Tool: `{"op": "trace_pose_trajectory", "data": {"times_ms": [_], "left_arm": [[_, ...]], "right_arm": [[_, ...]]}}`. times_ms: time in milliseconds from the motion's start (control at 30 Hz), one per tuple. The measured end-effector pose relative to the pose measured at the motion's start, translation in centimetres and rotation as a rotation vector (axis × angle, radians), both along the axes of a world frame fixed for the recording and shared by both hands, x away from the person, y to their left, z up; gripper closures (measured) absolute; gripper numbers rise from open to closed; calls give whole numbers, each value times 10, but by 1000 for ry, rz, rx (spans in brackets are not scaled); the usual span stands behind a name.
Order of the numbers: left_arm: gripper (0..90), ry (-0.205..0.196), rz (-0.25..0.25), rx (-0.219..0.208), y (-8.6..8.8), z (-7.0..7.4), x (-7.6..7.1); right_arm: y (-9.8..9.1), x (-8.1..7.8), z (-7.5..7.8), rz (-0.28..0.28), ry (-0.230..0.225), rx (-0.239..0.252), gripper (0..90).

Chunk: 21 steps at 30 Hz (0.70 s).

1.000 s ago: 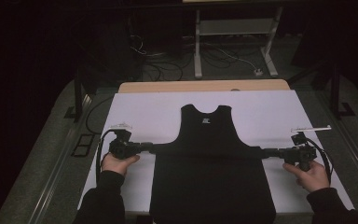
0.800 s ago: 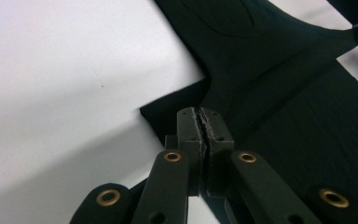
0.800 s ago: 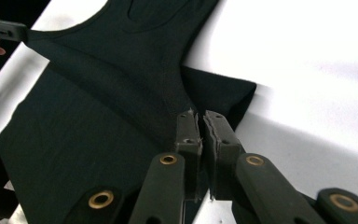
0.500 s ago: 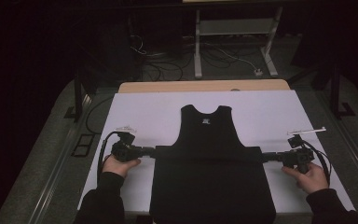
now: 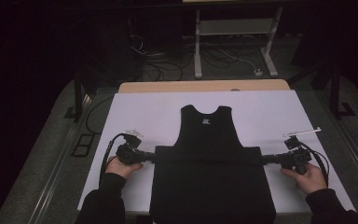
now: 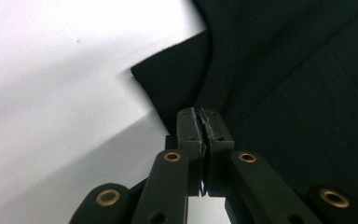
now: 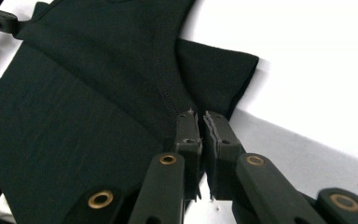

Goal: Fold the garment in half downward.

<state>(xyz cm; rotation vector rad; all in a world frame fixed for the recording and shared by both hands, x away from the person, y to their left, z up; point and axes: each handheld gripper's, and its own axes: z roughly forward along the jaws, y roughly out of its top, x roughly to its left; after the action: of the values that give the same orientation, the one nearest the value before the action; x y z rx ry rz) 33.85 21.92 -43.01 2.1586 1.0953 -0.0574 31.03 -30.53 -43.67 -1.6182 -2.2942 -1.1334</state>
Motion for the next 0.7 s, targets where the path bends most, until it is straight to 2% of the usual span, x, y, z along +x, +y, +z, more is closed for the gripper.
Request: {"op": "trace_pose_trajectory", "data": {"times_ms": [233,333,367,400,433,533,567,600,633,700], "left_arm": [[863,12,-15,18,-2,-2,1],[834,-8,-10,6,-1,-1,0],[834,-26,-12,5,-1,-1,0],[752,-64,-21,9,-1,0,-1],[710,-64,-21,9,-1,0,-1],[589,-115,-17,34,-2,2,-4],[541,-188,-8,64,-3,5,-8],[500,-188,-8,64,-3,5,-8],[500,-219,-16,70,-3,7,-10],[420,-225,-4,48,-3,9,-9]], "right_arm": [[1,0,-1,8,12,-10,833],[1,0,0,5,2,0,820],[1,0,0,5,2,0,820],[0,-1,1,8,-14,11,776],[0,-1,1,8,-14,11,776],[-2,-2,4,-13,-38,2,672],[-2,-2,4,-17,-46,1,654],[-2,-2,4,-17,-46,1,654],[-3,-2,5,-26,-47,7,639],[-4,-2,6,-31,-56,9,590]]}}
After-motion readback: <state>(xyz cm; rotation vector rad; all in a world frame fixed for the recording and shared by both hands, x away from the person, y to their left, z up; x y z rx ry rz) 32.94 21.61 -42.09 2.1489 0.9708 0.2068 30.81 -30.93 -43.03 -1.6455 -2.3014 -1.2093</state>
